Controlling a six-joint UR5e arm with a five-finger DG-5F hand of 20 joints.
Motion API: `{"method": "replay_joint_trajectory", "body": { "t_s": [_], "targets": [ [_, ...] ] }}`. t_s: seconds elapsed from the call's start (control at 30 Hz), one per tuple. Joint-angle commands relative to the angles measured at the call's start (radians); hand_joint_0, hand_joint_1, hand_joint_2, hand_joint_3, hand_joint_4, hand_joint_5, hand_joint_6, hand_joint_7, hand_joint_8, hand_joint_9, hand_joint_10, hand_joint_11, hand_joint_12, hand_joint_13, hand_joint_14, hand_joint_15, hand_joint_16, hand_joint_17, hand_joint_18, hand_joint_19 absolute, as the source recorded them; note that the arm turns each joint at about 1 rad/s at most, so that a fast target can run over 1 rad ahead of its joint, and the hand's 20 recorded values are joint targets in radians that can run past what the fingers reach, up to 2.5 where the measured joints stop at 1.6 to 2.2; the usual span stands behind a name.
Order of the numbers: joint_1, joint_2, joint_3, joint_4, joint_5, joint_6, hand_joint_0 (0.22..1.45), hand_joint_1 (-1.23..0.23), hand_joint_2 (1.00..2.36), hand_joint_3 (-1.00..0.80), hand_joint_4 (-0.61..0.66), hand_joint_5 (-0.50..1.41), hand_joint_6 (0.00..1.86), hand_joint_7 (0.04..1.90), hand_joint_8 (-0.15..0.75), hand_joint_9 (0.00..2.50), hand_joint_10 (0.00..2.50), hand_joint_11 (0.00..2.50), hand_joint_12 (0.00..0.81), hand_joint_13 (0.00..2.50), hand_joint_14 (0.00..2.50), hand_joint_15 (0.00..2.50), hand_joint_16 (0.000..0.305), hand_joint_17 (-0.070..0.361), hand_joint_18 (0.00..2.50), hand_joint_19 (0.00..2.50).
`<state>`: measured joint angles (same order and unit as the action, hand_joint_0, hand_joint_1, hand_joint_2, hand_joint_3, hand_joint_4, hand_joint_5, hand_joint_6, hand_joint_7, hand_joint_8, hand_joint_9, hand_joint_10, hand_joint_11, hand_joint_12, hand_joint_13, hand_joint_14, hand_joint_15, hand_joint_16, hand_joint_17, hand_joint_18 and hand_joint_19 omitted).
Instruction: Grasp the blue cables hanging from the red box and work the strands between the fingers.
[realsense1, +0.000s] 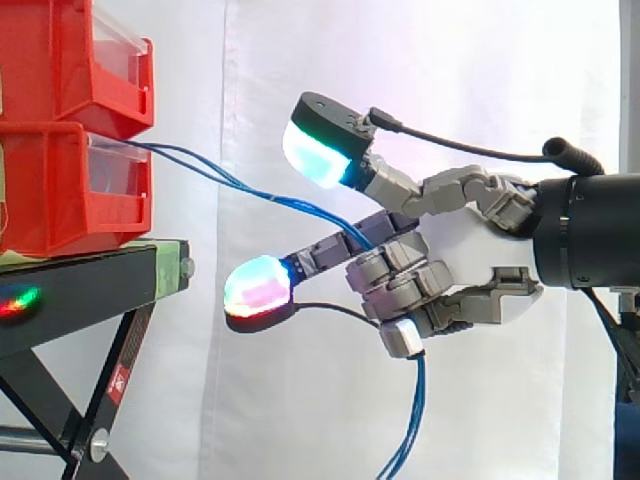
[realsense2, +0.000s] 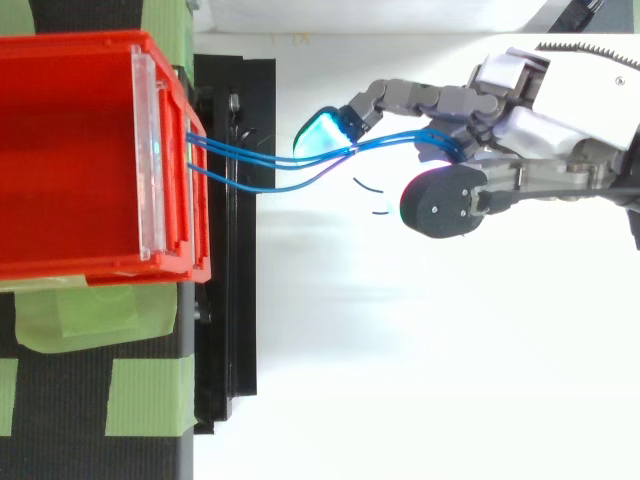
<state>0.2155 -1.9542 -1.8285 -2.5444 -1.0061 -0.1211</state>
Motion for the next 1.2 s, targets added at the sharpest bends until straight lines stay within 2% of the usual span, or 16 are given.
{"method": "replay_joint_trajectory", "body": {
  "t_s": [0.0, 0.73, 0.93, 1.07, 1.17],
  "targets": [
    [-0.001, 0.0, 0.0, 0.001, 0.0, 0.0, 0.76, -0.52, 1.0, -1.0, 0.38, 0.16, 0.01, 1.01, 0.427, 0.72, 2.5, 2.47, 0.519, 1.01, 2.5, 1.64, 0.06, 0.134, 1.38, 0.82],
    [-0.001, 0.004, 0.003, -0.011, 0.003, 0.008, 0.78, -0.56, 1.0, -1.0, 0.36, 0.2, 0.01, 1.14, 0.427, 0.72, 2.5, 2.47, 0.519, 1.01, 2.5, 1.64, 0.06, 0.134, 1.38, 0.82],
    [-0.001, 0.004, 0.046, -0.011, 0.026, 0.003, 0.79, -0.56, 1.0, -1.0, 0.36, 0.21, 0.01, 1.14, 0.427, 0.72, 2.5, 2.47, 0.519, 1.01, 2.5, 1.64, 0.06, 0.134, 1.38, 0.82],
    [-0.005, 0.003, 0.12, -0.017, 0.057, -0.028, 0.79, -0.56, 1.0, -1.0, 0.36, 0.21, 0.01, 1.15, 0.427, 0.72, 2.5, 2.47, 0.519, 1.01, 2.5, 1.64, 0.06, 0.134, 1.38, 0.82],
    [-0.007, 0.003, 0.143, -0.03, 0.078, -0.065, 0.8, -0.56, 1.0, -1.0, 0.35, 0.22, 0.01, 1.16, 0.427, 0.72, 2.5, 2.47, 0.519, 1.01, 2.5, 1.64, 0.06, 0.134, 1.38, 0.82]
  ]
}}
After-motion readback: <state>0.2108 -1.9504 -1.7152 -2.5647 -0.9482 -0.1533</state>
